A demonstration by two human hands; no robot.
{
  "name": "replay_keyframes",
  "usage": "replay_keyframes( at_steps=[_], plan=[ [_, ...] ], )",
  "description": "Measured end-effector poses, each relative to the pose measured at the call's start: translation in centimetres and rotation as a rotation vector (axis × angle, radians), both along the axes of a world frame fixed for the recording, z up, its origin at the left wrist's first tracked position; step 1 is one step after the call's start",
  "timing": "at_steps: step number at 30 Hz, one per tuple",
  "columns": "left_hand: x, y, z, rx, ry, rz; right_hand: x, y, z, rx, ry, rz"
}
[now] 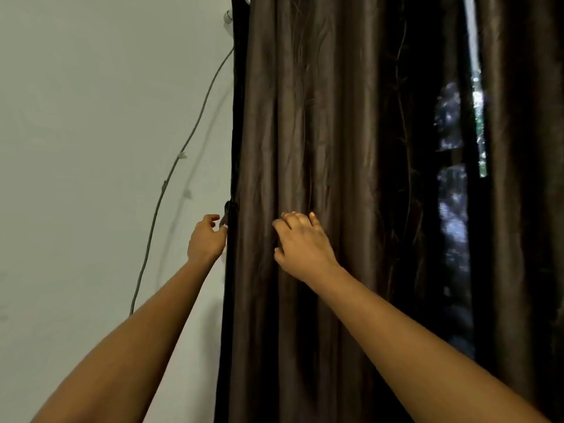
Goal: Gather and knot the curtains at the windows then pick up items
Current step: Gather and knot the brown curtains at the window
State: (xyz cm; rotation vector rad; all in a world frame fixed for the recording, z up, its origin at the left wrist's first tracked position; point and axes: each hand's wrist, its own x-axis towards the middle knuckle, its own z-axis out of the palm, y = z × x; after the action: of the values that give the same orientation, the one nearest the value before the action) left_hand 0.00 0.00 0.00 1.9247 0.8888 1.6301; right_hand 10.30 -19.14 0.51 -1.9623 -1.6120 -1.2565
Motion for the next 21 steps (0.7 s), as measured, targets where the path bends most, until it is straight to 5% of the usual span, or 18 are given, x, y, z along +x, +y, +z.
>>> replay_keyframes(
  at_steps=[4,9,15,21],
  plan=[
    [3.2,4.8,0.7,-0.011,-0.046,-0.296,1.1,8.2,3.9,0.058,0.011,-0.020],
    [9.0,5.1,-3.4,0.225,-0.006,-0.634,4.1,13.2,8.0,0.182,0.187,-0.087],
    [11.7,2.8,-4.3,0.717,0.411,-0.717,6.8,13.1,9.3,0.322,0.309,-0.174],
    [8.9,8.3,2.2,0.734,-0.403,-0.256,10.0,10.4,8.4,0.382,0.086,-0.183]
  ],
)
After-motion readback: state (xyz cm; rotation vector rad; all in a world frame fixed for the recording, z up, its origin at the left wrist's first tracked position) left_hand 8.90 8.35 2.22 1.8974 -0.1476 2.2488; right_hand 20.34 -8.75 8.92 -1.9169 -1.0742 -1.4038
